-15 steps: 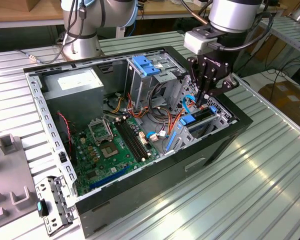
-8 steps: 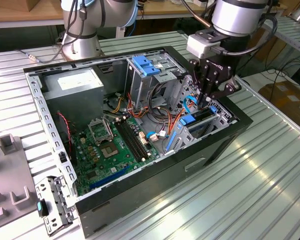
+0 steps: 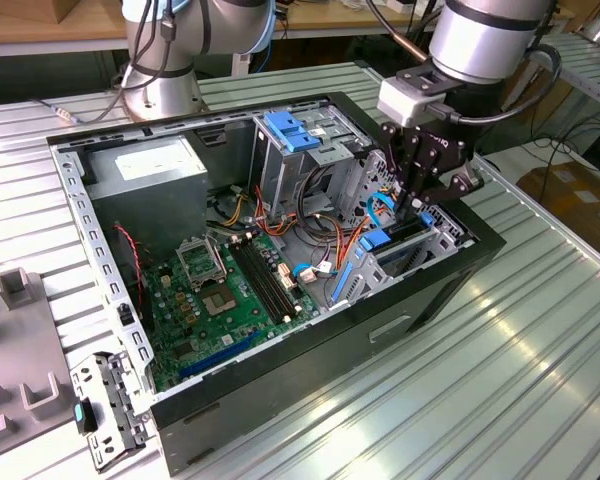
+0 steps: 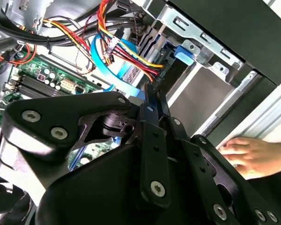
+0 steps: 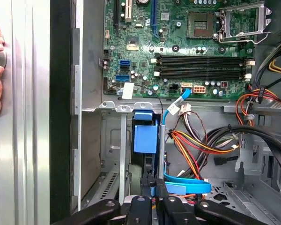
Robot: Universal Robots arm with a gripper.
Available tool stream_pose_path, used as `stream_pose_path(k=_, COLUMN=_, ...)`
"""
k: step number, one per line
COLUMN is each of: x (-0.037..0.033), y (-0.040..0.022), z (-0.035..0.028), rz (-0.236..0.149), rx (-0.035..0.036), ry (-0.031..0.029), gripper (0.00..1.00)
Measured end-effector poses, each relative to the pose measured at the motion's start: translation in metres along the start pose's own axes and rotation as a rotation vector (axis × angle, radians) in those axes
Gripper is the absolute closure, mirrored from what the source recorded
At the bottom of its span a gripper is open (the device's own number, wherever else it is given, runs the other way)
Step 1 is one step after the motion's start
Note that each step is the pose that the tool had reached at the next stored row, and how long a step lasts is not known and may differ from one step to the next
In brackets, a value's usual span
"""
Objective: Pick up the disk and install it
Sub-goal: 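Insert the second disk wire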
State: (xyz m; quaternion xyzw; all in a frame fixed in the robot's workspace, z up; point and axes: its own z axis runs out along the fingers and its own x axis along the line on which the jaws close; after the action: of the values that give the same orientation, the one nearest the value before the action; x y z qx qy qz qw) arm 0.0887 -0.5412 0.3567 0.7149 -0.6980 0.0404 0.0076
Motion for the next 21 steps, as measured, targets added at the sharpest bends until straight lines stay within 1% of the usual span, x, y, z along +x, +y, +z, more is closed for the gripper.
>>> stream_pose_path(k=1, x=0.0010, y=0.0000, z=0.0003, rz=0.001, rx=0.0003, ry=-0.0135, gripper=0.84)
stream_pose_path(k=3, x=0.0030, y=0.0002, z=0.0013, rz=0.002, rx=0.0007, ry=-0.0295, gripper=0.84)
stream_pose_path(k=4, x=0.0052, y=0.0003, z=0.0021, rz=0.002, rx=0.0009, ry=-0.0366, gripper=0.84)
stream_pose_path(k=6, x=0.0076, y=0.0004, z=0.0026, rz=0.002, rx=0.0010, ry=-0.0386, gripper=0.84)
stream_pose_path(k=7, x=0.0086, y=0.0005, z=0.0029, rz=0.002, rx=0.0011, ry=-0.0407, gripper=0.84)
stream_pose_path(k=8, x=0.0094, y=0.0006, z=0.0031, rz=0.002, rx=0.0014, ry=-0.0445, gripper=0.84)
stream_pose_path(k=9, x=0.0102, y=0.0006, z=0.0034, rz=0.003, rx=0.0017, ry=-0.0487, gripper=0.84)
stream_pose_path(k=11, x=0.0125, y=0.0007, z=0.0039, rz=0.004, rx=0.0022, ry=-0.0626, gripper=0.84)
stream_pose_path(k=12, x=0.0132, y=0.0007, z=0.0041, rz=0.004, rx=0.0023, ry=-0.0684, gripper=0.84)
stream_pose_path(k=14, x=0.0152, y=0.0008, z=0.0048, rz=0.007, rx=0.0025, ry=-0.0778, gripper=0.84)
stream_pose_path(k=16, x=0.0173, y=0.0009, z=0.0055, rz=0.008, rx=0.0026, ry=-0.0837, gripper=0.84)
stream_pose_path(k=18, x=0.0187, y=0.0009, z=0.0059, rz=0.009, rx=0.0026, ry=-0.0872, gripper=0.84)
stream_pose_path(k=20, x=0.0192, y=0.0010, z=0.0061, rz=0.010, rx=0.0027, ry=-0.0919, gripper=0.84)
stream_pose_path(k=21, x=0.0192, y=0.0010, z=0.0062, rz=0.010, rx=0.0028, ry=-0.0953, gripper=0.84)
